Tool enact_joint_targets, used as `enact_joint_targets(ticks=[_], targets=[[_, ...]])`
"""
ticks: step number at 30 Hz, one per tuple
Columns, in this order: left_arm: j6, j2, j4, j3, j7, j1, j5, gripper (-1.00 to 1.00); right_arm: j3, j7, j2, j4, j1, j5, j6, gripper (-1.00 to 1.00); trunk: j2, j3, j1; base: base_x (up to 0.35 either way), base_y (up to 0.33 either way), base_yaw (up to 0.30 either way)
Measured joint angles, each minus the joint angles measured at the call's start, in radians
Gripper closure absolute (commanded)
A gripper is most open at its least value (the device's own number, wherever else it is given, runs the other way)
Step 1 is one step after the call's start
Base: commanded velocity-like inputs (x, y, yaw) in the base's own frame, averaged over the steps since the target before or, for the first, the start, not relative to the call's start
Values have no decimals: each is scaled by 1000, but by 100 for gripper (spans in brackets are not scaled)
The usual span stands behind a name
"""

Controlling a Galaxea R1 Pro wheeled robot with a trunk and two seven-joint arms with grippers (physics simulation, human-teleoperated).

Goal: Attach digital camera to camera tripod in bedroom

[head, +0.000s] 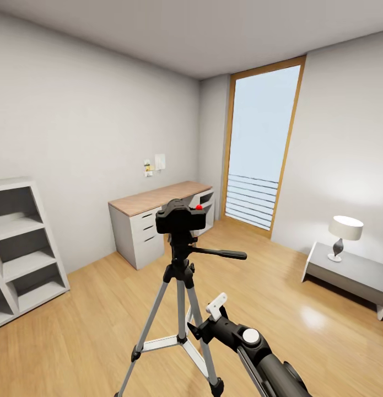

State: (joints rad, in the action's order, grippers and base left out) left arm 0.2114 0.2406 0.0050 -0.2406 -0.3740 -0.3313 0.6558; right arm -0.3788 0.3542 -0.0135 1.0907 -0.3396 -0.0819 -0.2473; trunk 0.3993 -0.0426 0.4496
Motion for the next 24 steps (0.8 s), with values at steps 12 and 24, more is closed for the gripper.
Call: enact_joint_targets(ticks=[12,24], targets=[[0,-46,1,-2,0,122,-3,-100,-1,0,0,2,1,0,-1,-100,0,0,0,0,0,0],[0,-111,1,-1,0,152,-5,-100,-2,0,0,0,1,0,-1,-100,0,0,0,0,0,0]])
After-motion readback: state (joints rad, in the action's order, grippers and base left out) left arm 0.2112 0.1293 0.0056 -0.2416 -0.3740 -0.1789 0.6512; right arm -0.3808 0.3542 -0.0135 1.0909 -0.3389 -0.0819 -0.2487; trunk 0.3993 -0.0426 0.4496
